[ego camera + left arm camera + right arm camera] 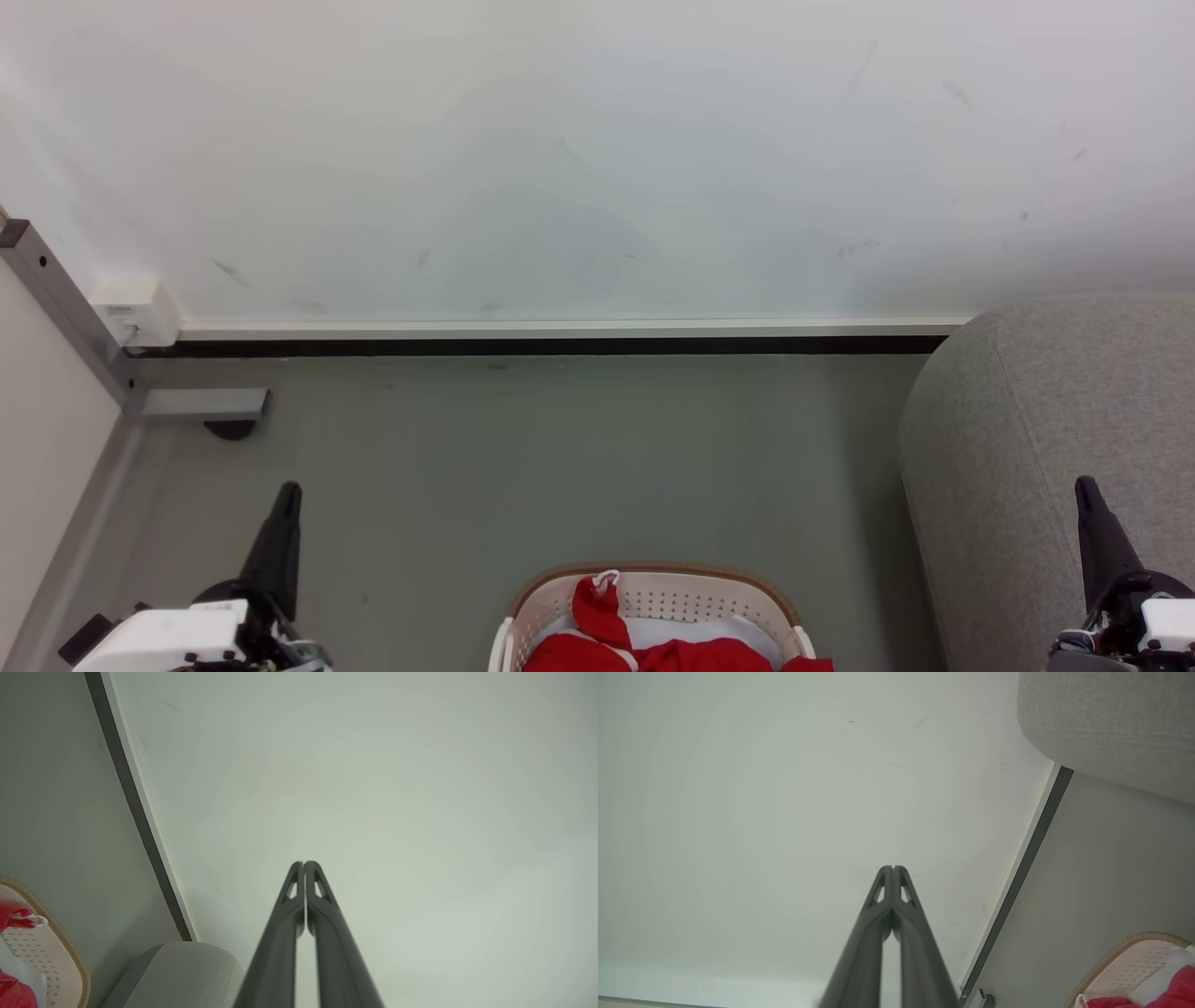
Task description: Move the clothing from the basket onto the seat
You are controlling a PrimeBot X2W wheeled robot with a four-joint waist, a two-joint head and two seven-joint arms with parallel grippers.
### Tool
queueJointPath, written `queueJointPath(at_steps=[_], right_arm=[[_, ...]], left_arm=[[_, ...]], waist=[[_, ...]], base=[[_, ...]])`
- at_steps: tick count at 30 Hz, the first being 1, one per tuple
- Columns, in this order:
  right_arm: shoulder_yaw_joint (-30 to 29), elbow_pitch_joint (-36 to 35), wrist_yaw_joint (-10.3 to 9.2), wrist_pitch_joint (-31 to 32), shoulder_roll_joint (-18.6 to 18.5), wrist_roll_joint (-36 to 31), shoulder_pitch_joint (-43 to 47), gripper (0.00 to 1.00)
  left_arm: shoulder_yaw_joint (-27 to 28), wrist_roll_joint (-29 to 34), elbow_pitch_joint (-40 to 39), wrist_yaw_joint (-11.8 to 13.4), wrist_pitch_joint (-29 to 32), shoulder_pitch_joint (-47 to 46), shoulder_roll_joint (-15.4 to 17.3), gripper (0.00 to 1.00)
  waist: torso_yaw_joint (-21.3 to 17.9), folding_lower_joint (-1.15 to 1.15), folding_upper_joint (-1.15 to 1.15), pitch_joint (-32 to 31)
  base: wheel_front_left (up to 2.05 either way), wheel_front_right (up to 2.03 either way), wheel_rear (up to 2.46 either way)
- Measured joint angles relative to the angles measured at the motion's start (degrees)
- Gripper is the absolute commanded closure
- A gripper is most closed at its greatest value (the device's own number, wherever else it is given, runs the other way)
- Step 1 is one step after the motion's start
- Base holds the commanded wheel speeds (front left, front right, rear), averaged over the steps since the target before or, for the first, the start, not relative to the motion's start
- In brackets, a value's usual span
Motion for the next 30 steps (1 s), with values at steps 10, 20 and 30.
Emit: queueJointPath(at_steps=[10,20,30], right_arm=[[0.59,1.12,0.00,0.02,1.18,0.00,1.25,0.00],[0.84,1.04,0.00,0.00,3.90,-3.10,2.08,0.00],[-1.04,-0.04,0.00,-0.03,5.82,-12.51,2.05,0.00]], left_arm=[[-0.10,0.03,1.43,0.01,-0.01,1.19,-0.38,0.00],[-1.47,0.98,1.69,-0.40,-2.40,2.11,-0.58,0.00],[-0.86,10.26,-0.11,-1.05,-5.06,2.08,-0.55,0.00]], waist=[[0.00,0.00,0.00,0.01],[-0.08,0.00,0.00,0.05],[-0.40,0.00,0.00,0.08]], base=[[0.00,0.00,0.00],[0.00,0.00,0.00],[0.00,0.00,0.00]])
